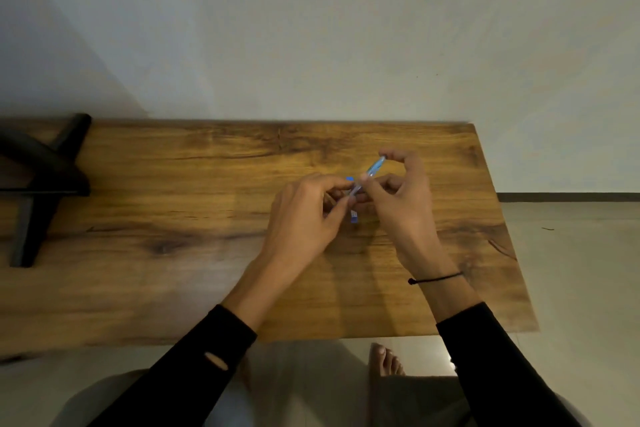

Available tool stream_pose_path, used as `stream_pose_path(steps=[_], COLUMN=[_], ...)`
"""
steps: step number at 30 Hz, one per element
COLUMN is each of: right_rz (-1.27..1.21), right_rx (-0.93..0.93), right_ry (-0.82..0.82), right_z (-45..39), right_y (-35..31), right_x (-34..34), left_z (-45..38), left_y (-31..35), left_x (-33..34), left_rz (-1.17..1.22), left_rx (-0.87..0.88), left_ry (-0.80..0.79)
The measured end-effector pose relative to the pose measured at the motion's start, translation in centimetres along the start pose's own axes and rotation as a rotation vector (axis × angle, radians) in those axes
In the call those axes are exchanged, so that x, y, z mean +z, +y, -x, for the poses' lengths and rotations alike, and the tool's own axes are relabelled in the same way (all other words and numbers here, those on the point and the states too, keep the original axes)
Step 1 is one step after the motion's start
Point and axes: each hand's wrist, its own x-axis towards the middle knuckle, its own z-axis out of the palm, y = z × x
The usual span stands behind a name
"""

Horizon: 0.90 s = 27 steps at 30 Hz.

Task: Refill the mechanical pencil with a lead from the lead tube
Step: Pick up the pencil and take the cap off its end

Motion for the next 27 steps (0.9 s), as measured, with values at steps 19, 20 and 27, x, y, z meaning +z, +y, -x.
stream_pose_path(steps=[19, 20, 27], right_rz=[0.377, 0.512, 0.907], right_rx=[-0.266, -0.300, -0.321], right_ry=[0.143, 0.153, -0.001], right_z=[-3.8, -4.1, -4.2], right_y=[-1.9, -1.5, 0.8], right_x=[-5.0, -5.3, -4.6], left_z=[-1.2, -1.3, -1.5], left_y=[-1.1, -1.2, -1.3], left_x=[-1.1, -1.3, -1.6], left_rz=[-0.122, -0.129, -0.155], left_rx=[-0.057, -0.065, -0.082], left_ry=[-0.019, -0.013, -0.014])
